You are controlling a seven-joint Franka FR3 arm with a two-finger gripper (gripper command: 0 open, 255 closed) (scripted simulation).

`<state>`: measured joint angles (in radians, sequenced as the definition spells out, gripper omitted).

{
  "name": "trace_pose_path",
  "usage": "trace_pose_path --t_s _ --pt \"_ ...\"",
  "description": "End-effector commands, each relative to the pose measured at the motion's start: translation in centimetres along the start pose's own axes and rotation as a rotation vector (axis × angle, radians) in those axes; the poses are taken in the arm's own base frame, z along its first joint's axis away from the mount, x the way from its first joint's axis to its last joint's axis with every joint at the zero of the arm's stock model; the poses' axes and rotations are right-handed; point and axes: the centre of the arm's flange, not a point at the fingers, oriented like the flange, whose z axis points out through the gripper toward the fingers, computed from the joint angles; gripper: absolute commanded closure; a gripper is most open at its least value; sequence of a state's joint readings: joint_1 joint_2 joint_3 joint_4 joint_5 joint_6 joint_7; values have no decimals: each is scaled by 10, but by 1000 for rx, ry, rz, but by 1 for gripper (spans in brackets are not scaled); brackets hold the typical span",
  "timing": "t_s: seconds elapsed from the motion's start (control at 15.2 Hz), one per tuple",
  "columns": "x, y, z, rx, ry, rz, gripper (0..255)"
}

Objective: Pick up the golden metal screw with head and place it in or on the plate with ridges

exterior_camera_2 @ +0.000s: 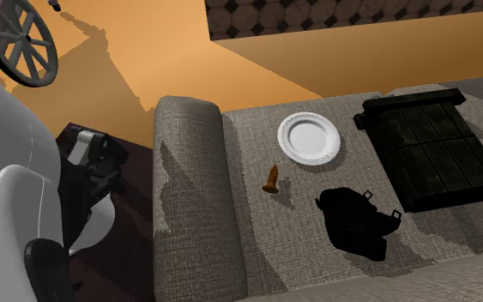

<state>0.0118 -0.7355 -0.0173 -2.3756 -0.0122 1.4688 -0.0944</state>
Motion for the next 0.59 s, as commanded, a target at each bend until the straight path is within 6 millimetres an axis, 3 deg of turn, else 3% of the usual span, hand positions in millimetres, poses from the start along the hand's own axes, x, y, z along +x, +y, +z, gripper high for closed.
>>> trace_pose_path --t_s 0.0,0.53 --pt "0 0 0 0 0 0 0" --pt "59 -49 72 -4 6 -77 0"
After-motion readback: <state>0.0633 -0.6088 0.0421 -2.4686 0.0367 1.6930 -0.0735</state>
